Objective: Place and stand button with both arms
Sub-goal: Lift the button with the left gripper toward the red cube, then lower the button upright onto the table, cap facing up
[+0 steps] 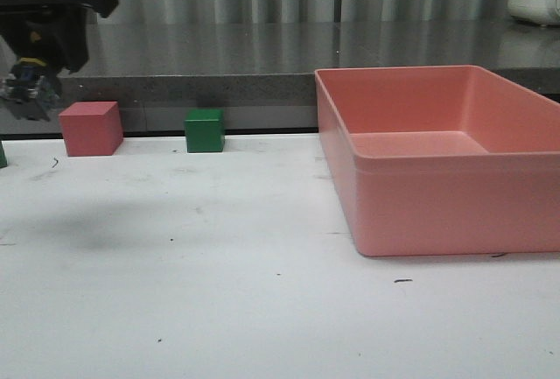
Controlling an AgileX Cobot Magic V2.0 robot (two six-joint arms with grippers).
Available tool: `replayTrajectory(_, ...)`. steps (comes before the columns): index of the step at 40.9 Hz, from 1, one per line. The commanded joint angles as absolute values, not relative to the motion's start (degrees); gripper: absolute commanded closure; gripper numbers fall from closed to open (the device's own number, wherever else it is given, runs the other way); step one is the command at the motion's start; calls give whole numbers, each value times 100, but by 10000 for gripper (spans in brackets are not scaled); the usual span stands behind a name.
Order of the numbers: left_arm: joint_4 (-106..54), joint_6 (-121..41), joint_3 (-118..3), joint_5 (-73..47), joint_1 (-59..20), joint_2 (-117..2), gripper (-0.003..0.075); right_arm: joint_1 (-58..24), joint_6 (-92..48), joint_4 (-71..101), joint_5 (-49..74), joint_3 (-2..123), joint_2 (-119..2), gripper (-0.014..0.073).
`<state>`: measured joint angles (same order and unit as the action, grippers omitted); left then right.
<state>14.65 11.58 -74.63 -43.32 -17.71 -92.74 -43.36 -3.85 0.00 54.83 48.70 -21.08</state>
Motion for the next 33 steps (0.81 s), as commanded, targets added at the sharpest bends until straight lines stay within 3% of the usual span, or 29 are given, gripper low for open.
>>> replayTrajectory(1, 1523, 1021, -7067, -3661, -1472, -8647, 517, -4308, -442, 0, 5027, 4985, -2159, 147)
replayTrajectory(17, 538, 131, -4463, -498, -1133, -7125, 517, -4308, -442, 0, 5027, 4985, -2159, 147)
replayTrajectory(24, 593, 131, -3039, 2084, -1133, -6730, 517, -4308, -442, 0, 5027, 4985, -2159, 147)
replayTrajectory(33, 571, 131, -2136, 4279, -1146, -7042, 517, -4308, -442, 0, 5027, 4985, -2159, 147)
